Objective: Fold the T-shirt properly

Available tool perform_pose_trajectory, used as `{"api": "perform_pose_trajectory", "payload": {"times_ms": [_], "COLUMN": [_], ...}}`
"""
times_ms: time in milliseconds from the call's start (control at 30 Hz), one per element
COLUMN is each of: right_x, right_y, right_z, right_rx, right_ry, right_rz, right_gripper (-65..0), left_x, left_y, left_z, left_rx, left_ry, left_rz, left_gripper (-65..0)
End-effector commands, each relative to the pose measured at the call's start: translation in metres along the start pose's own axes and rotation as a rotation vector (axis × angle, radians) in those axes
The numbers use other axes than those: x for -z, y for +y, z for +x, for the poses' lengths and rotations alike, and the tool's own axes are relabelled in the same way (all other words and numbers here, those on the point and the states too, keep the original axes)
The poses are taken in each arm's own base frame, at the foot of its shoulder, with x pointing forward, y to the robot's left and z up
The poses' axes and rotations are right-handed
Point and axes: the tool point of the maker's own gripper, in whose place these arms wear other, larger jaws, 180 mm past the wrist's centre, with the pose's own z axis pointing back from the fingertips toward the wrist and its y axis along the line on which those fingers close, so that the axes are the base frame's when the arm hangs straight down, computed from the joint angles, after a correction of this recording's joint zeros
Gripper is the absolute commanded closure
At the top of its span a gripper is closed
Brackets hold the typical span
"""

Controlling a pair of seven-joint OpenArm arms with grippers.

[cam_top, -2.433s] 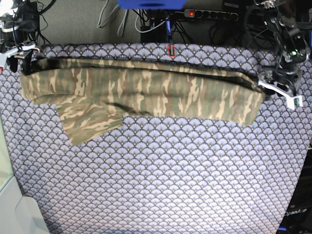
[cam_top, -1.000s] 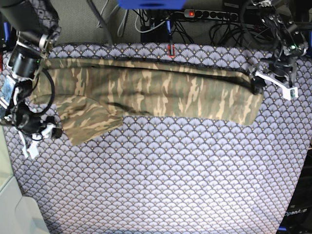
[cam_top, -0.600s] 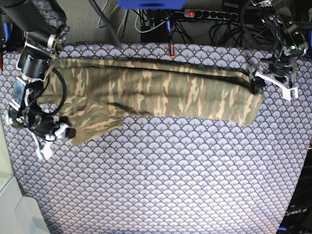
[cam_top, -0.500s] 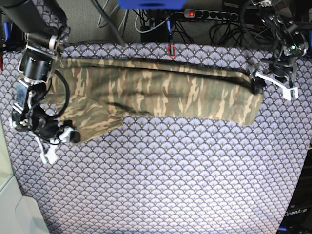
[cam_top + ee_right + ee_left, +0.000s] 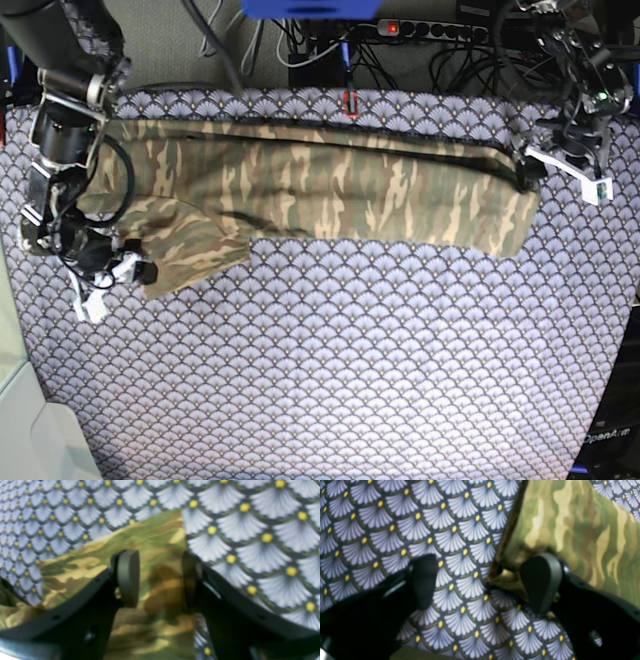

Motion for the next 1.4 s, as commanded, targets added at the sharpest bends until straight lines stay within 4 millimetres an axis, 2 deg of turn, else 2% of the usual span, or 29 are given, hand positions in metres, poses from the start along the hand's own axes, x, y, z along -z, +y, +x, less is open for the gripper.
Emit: {"api": "perform_pose_trajectory", "payload": {"times_ms": [0,200,367,500,600,733,767,900,967,1133,1267,1367], "right_x": [-0.006,-0.005,0.002,0.011,0.013,0.015,0.014,0.013,0.004,-0.025,-0.036,-0.046], "right_y": [-0.004,-0.003,0.004,0.019,0.023,0.026,0.025,0.025,0.023,0.033,0.037,0.043], "right_z": [0.021,0.017,-0.013,-0.031,-0.037,-0.042,-0.042,-0.037,-0.021,-0.004,0.003,0.017], "right_rx": [-0.018,-0.015,0.001,-0.053,-0.067,-0.062,-0.063,-0.068,-0.110,-0.241,-0.292,-0.337], "right_ry": [-0.040,-0.028,0.021,0.085,0.104,0.109,0.110,0.097,0.058,-0.028,-0.017,-0.044], "right_rz": [-0.013,-0.011,0.006,0.034,0.040,0.047,0.046,0.043,0.024,-0.018,-0.039,-0.056], "right_gripper": [-29.1,-29.1,-28.7,-27.9,-21.2,-3.8,0.0,0.0,0.0,0.0,0.0,0.0], "left_x": [-0.003,-0.003,-0.004,-0.003,-0.003,-0.004,-0.004,-0.003,-0.003,-0.003,-0.003,-0.003], "left_y": [-0.001,-0.001,0.002,0.002,0.002,0.002,0.002,0.000,0.001,0.002,0.001,0.000], "left_z": [0.016,0.016,0.015,0.014,0.015,0.015,0.015,0.016,0.016,0.014,0.015,0.016], "left_rx": [0.016,0.016,0.013,0.011,0.012,0.013,0.013,0.014,0.013,0.011,0.013,0.015], "left_ry": [-0.050,-0.050,-0.048,-0.046,-0.047,-0.048,-0.048,-0.049,-0.049,-0.046,-0.046,-0.049], "left_rz": [-0.007,-0.007,-0.001,-0.001,-0.001,-0.001,-0.001,-0.004,-0.003,-0.001,-0.004,-0.006], "left_gripper": [-53.8,-53.8,-53.8,-53.8,-53.8,-53.8,-53.8,-53.8,-53.8,-53.8,-53.8,-53.7]}}
